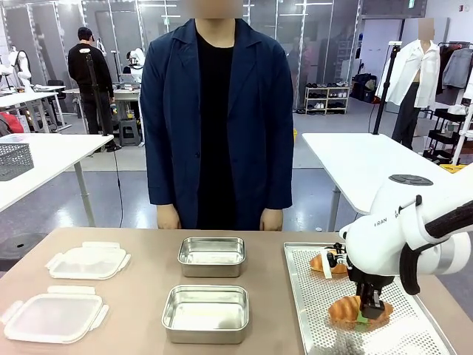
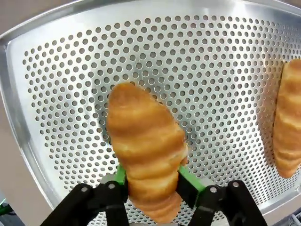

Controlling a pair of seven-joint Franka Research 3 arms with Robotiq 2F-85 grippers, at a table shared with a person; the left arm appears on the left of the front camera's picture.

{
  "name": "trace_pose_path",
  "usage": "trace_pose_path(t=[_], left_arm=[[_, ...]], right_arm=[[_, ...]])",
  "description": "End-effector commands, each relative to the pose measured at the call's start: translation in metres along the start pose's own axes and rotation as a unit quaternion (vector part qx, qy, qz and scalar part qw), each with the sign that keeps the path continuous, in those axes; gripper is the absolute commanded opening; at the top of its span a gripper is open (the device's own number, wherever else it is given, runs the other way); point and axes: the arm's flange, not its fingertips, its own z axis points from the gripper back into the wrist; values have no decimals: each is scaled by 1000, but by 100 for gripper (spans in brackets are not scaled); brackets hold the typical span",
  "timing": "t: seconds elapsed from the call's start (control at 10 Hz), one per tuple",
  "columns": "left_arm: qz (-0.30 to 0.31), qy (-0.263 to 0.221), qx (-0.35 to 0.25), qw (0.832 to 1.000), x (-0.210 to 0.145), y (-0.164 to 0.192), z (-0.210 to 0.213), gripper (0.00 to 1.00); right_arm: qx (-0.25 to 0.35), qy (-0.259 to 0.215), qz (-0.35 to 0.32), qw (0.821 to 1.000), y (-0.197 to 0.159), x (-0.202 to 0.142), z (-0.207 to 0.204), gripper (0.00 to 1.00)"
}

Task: Place the bread into the airtight container.
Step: Pick up a Butter Roll and place it into an empty Airtight Container.

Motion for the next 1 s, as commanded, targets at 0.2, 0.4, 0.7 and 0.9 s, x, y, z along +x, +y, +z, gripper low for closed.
trace_pose_path(t=[0.2,0.4,0.7,0.9], left_arm=[[-4,4,3,1000,3,0,2,100],[-4,4,3,1000,3,0,2,100],[-4,4,3,1000,3,0,2,100],[-4,4,3,1000,3,0,2,100]], right_arm=[[-39,10,-16,999,54,16,47,14],[-62,7,-36,997,72,52,89,14],[-68,10,-72,995,95,139,131,14],[-71,-25,-90,993,110,202,141,14]])
